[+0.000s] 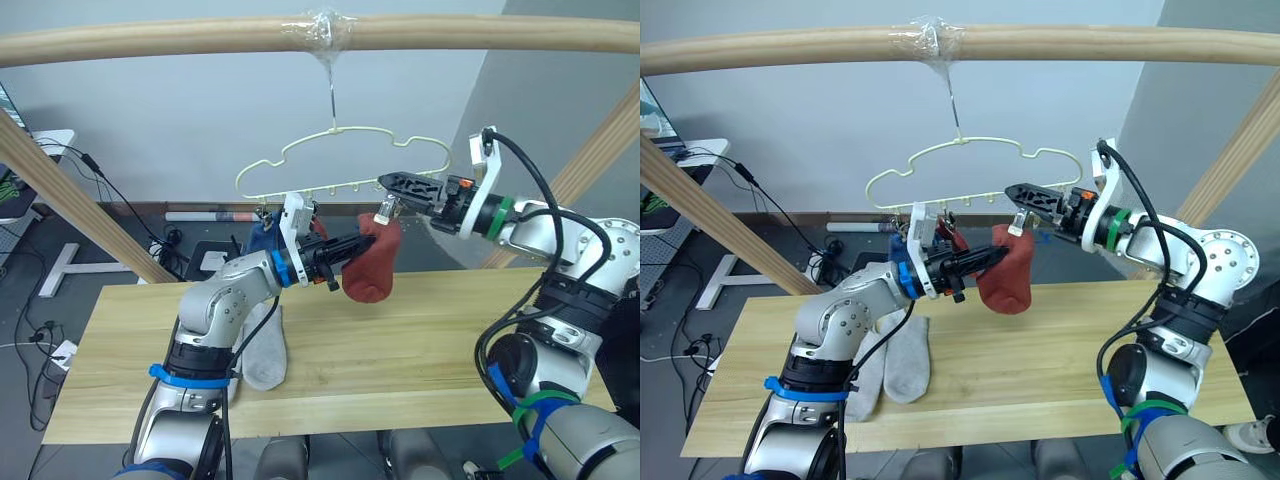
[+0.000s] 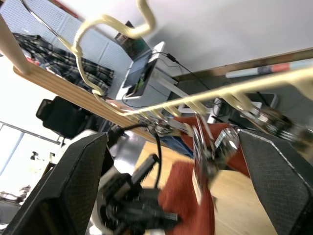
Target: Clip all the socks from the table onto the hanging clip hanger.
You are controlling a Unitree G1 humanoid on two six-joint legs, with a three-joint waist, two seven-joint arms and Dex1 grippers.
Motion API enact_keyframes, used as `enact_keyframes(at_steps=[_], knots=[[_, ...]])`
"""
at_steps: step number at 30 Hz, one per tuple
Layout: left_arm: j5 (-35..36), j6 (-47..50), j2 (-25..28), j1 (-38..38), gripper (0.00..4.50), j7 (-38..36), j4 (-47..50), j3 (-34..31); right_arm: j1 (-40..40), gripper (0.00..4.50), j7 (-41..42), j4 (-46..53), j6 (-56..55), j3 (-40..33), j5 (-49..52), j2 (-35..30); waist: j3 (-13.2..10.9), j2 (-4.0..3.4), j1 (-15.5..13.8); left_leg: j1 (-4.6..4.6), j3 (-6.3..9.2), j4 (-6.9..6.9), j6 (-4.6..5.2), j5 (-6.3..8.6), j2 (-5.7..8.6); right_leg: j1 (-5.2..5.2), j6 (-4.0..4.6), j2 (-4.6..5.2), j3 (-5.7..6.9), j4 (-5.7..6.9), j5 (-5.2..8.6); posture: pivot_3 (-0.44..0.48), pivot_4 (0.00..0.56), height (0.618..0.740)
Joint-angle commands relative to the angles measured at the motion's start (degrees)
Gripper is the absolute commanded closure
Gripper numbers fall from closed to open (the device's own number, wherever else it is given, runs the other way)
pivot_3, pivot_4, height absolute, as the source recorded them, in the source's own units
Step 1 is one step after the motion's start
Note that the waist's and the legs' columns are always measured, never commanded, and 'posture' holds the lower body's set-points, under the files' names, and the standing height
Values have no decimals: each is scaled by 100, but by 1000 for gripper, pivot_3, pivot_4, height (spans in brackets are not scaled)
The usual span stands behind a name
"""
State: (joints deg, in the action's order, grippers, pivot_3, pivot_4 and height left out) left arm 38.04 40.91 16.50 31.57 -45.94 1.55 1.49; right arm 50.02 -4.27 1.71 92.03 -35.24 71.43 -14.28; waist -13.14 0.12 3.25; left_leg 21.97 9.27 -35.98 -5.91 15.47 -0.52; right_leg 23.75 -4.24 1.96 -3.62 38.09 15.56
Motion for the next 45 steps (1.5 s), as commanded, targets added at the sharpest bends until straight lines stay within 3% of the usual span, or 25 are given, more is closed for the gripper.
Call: enact_keyframes(at_steps=[1,8,14,19,23,28,32,42,45], knots=[[-187,-267,40,7,3770,-145,-154,57,-805,0,266,1049,-51,274,190,-389,0,0,-18,2,1,1,0,0,0,0,0,0,2,-3,0,-9,219,740],[-401,-336,268,-173,1703,-263,-223,55,-2041,0,624,2323,-926,1189,-356,-781,-5,-6,68,-1,-8,-2,1,0,-2,3,-3,-1,-6,2,0,-17,225,740],[-576,-339,1051,-479,18,-479,473,0,-2862,0,905,3310,-2845,2739,-2138,-821,-8,-4,146,-5,-6,-1,0,-1,-16,3,-6,-18,-8,1,1,-2,232,740],[-691,-687,1592,-905,18,-740,1247,-24,-3282,0,687,3295,-4526,3847,-4076,-872,-10,-1,136,-3,-7,-1,-5,-3,-15,3,-6,-16,-9,-7,2,-2,232,740],[-561,-874,1677,-1341,0,-480,1971,-369,-3385,1301,316,2982,-5717,4667,-5585,-659,-22,10,123,-2,-7,1,-11,-5,-17,6,-6,-15,-10,-7,2,33,238,740],[-722,-1118,1605,-1629,0,-114,2244,-531,-3472,1301,156,2869,-6088,4588,-5896,39,-38,31,66,-4,-5,1,-8,-4,-21,8,-5,-17,-11,-2,2,33,238,740],[-894,-1389,1386,-1611,0,248,2345,-459,-3373,2243,56,2685,-6267,4753,-6417,265,-46,42,-28,-3,-7,-3,-7,-4,-19,6,-4,-17,-12,-6,1,33,238,740],[-877,-1428,1368,-1648,0,378,2472,-475,-3204,2243,141,2459,-6367,4653,-6842,753,-48,45,-84,-3,-6,0,-7,-3,-19,7,-3,-16,-11,-5,1,57,234,740],[-872,-1439,1360,-1595,0,422,2471,-486,-3127,2809,129,2347,-6380,4600,-6929,888,-48,45,-88,-4,-6,-2,-6,-3,-19,7,-3,-16,-11,-3,0,57,234,740]])
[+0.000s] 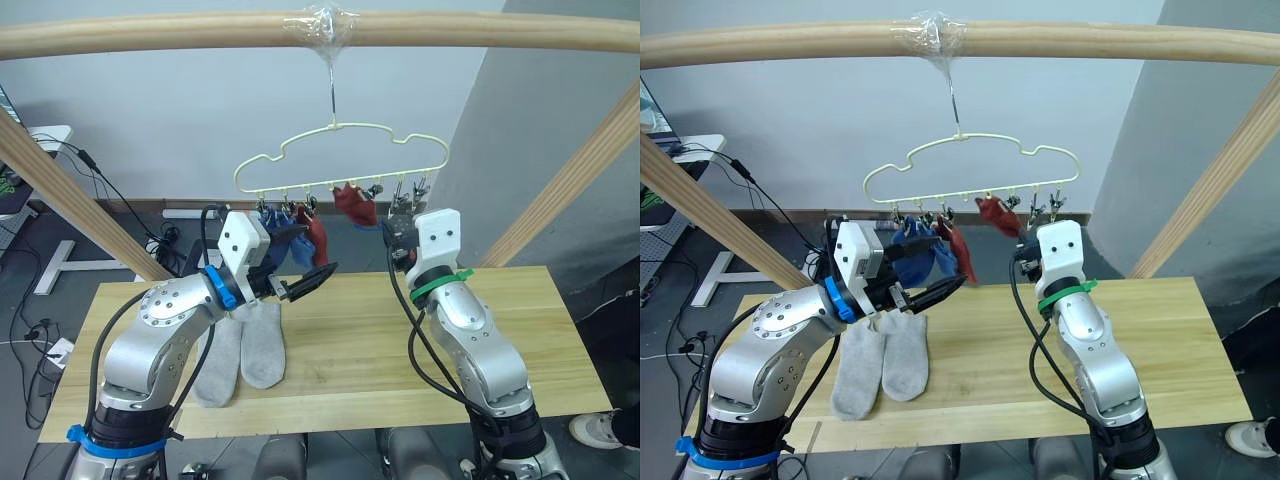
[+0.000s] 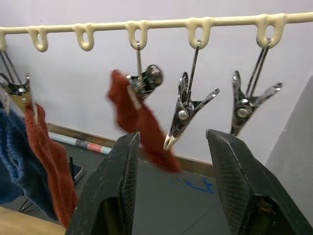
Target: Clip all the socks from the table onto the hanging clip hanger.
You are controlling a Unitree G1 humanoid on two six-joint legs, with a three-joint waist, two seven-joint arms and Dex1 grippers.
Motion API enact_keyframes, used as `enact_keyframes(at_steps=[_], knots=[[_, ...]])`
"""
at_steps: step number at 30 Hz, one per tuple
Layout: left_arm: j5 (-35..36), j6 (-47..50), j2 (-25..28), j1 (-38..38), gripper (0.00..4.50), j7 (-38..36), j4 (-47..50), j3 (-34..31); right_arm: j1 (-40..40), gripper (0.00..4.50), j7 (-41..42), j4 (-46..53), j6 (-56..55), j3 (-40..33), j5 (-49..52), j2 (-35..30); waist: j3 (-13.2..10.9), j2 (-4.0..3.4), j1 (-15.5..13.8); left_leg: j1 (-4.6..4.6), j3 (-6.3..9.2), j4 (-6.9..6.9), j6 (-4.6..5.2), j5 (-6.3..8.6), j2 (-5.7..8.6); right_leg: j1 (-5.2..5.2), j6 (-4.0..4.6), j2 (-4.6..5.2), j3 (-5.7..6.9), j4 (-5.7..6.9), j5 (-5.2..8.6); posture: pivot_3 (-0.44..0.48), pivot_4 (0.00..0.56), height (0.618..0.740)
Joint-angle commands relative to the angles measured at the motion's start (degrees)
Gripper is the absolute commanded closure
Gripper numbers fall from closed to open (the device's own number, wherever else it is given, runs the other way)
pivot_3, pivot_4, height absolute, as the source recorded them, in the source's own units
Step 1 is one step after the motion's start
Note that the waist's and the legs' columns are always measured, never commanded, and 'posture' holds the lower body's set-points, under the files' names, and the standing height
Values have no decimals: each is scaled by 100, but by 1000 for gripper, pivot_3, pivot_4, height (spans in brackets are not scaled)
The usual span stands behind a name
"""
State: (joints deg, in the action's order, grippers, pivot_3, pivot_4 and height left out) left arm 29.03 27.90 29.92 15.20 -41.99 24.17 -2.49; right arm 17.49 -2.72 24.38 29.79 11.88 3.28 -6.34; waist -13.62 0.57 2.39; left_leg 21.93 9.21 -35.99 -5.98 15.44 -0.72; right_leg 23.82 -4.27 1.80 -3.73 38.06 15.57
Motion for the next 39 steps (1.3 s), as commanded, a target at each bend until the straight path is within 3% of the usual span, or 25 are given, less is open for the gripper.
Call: enact_keyframes(at_steps=[1,2,25,28,33,39], knots=[[39,-134,15,45,0,37,219,-89,128,3162,-4,64,-160,-113,-117,129,0,0,-2,0,1,0,0,0,0,0,0,0,1,1,0,67,226,740],[61,-118,16,46,0,41,231,-95,135,3457,-1,56,-159,-108,-163,144,0,0,-2,0,1,0,0,0,0,0,0,0,1,1,0,67,226,740],[94,-118,23,101,0,48,195,-129,601,3457,39,-678,-71,-419,-482,573,0,0,-10,-1,0,0,0,0,0,0,2,1,1,5,-1,74,224,740],[97,-118,22,124,0,43,173,-131,678,2887,28,-741,-97,-440,-493,587,0,0,-8,-1,0,0,0,0,0,0,3,0,2,6,-2,75,225,740],[87,-124,7,143,0,45,154,-113,735,1200,-16,-782,-98,-448,-515,628,0,0,-10,-1,0,0,0,0,0,0,3,1,1,5,-2,75,226,740],[80,-130,5,136,0,44,156,-107,737,1200,-7,-759,-93,-448,-519,663,0,0,-10,-1,0,-1,0,0,0,0,3,1,2,7,-2,75,227,740]])
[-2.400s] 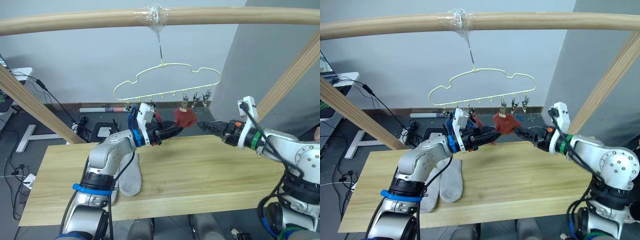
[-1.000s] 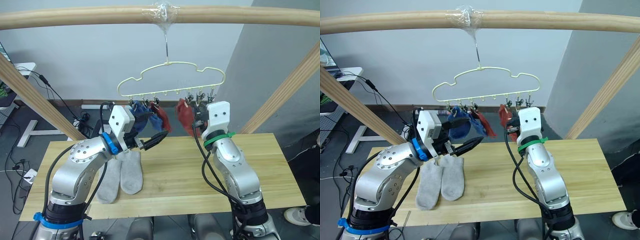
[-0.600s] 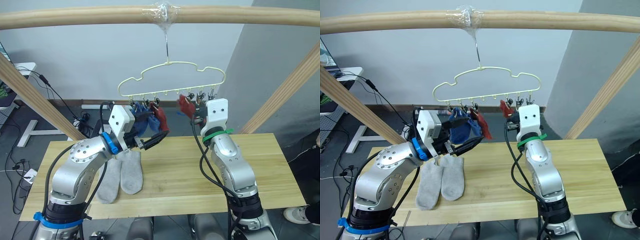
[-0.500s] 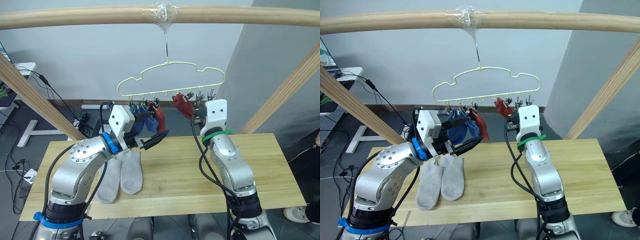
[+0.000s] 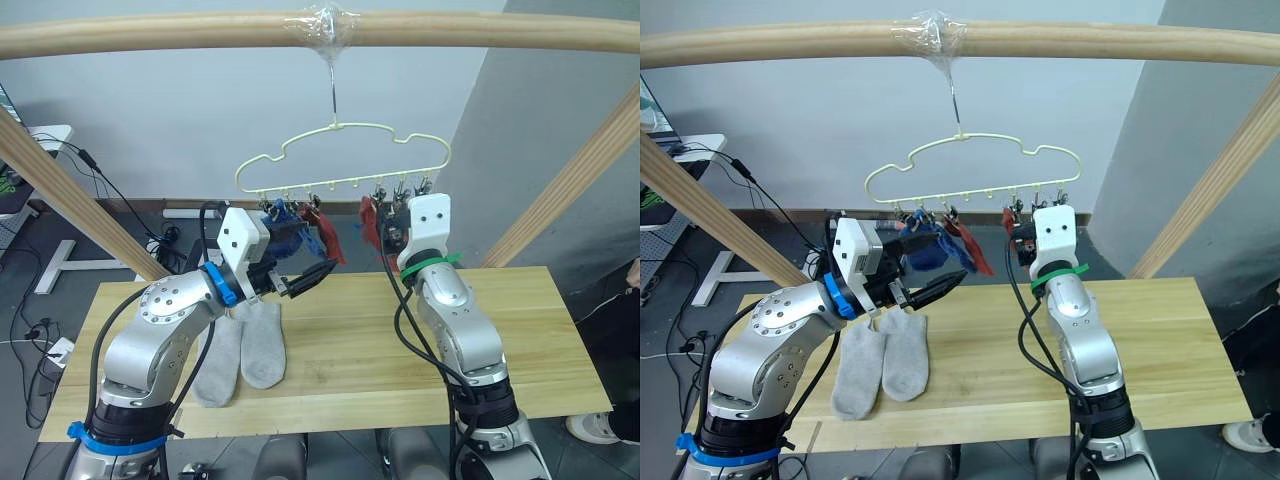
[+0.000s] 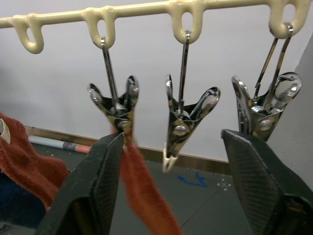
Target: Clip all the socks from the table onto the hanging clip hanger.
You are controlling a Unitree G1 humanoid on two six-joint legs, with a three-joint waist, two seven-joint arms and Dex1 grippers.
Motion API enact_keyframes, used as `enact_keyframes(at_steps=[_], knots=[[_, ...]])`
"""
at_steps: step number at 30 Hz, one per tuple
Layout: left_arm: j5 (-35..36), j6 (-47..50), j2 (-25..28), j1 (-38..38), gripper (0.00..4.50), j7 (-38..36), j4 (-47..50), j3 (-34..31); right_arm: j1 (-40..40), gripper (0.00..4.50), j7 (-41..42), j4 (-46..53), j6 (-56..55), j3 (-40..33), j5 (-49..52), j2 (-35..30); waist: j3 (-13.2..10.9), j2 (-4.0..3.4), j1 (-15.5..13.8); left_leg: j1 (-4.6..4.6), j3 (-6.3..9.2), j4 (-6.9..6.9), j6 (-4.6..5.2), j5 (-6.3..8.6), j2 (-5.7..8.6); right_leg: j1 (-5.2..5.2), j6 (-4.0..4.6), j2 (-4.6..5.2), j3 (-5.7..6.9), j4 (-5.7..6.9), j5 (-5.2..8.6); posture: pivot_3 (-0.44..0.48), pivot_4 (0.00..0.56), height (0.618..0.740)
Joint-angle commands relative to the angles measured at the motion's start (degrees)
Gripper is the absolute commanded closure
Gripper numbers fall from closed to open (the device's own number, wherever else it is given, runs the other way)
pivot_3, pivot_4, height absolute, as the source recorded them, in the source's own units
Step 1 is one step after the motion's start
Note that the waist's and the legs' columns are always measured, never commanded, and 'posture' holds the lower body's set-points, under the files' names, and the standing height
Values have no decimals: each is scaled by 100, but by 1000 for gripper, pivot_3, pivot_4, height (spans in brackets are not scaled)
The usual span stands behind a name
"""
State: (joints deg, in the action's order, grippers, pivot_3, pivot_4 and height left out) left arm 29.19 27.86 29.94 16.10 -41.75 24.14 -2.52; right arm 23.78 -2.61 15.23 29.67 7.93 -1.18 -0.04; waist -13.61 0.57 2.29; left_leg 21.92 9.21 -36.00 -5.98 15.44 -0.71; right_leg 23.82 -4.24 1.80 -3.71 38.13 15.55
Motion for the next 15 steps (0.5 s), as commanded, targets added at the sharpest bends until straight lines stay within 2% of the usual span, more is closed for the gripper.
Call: enact_keyframes(at_steps=[1,3,6,15], knots=[[63,-126,0,45,0,24,159,-103,112,1200,-18,152,-101,-73,-53,47,0,0,0,0,0,0,0,0,0,0,0,0,0,0,0,75,227,740],[61,-126,-2,39,0,27,160,-99,122,1359,-14,144,-117,-98,-30,60,0,0,0,-1,0,0,0,0,0,0,0,0,0,1,0,75,227,740],[68,-112,4,10,0,33,186,-104,118,2061,8,162,-81,-87,-39,51,0,0,0,0,0,0,0,0,0,0,0,0,0,0,0,75,229,740],[76,-97,3,-1,0,46,202,-101,112,2061,-11,184,-71,-128,-52,55,0,0,0,0,0,0,1,0,0,0,1,0,0,1,0,73,230,740]])
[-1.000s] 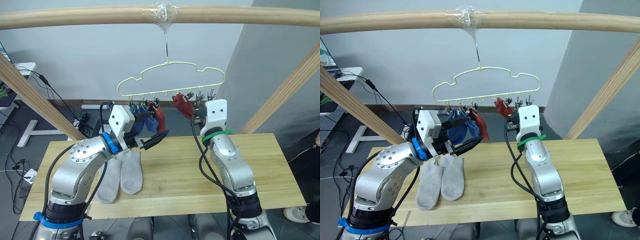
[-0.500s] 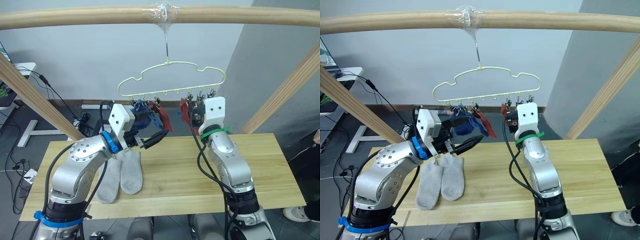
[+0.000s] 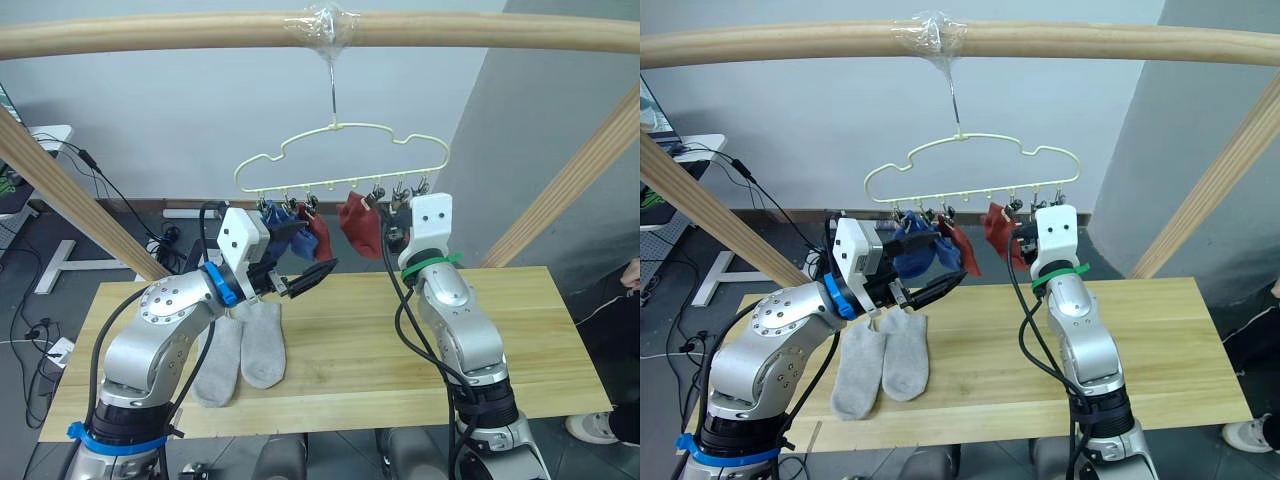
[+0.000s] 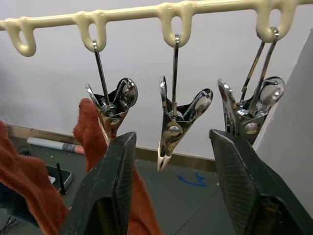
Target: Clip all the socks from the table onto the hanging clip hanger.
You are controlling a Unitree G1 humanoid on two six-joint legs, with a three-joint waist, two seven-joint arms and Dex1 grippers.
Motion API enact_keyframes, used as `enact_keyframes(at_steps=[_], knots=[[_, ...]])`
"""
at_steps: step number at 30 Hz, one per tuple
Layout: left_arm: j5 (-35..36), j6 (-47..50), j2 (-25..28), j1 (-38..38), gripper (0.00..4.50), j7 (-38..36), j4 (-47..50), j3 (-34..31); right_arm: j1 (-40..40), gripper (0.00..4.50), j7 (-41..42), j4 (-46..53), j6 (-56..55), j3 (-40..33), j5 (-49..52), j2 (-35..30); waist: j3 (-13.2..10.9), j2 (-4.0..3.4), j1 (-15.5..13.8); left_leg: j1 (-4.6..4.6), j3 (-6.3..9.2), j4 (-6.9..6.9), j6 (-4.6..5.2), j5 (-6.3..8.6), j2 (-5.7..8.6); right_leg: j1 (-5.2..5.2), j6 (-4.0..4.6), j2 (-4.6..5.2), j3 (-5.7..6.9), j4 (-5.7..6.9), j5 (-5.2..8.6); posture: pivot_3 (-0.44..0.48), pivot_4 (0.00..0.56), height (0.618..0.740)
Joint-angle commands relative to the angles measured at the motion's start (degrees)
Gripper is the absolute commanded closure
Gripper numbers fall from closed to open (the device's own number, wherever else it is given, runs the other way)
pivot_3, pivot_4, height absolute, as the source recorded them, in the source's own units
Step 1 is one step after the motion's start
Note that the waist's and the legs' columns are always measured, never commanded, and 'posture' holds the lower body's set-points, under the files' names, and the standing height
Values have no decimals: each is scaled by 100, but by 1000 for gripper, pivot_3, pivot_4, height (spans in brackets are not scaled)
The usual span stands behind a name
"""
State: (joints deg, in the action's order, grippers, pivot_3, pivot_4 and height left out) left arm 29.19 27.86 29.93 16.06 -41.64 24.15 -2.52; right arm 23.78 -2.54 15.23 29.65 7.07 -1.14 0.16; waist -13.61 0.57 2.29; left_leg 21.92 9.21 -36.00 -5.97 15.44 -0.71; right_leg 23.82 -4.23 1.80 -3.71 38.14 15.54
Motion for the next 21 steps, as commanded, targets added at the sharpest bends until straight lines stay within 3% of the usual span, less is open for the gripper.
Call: enact_keyframes(at_steps=[1,14,19,21], knots=[[69,-100,-1,25,0,33,181,-92,128,2061,-21,164,-80,-58,-50,43,0,0,0,0,0,0,0,0,0,0,0,0,0,0,0,73,230,740],[59,-110,22,123,0,-29,104,-87,253,2061,-43,32,-103,-115,-27,132,0,0,2,0,0,0,0,0,0,0,0,0,0,1,0,73,232,740],[76,-92,1,77,0,3,167,-82,271,3261,-33,20,-82,-125,-31,147,0,0,2,0,0,0,0,0,0,0,0,0,0,1,0,73,232,740],[78,-92,0,66,0,7,179,-83,262,3261,-24,34,-75,-126,-34,150,0,0,2,0,0,0,0,0,0,0,0,0,0,1,0,76,231,740]])
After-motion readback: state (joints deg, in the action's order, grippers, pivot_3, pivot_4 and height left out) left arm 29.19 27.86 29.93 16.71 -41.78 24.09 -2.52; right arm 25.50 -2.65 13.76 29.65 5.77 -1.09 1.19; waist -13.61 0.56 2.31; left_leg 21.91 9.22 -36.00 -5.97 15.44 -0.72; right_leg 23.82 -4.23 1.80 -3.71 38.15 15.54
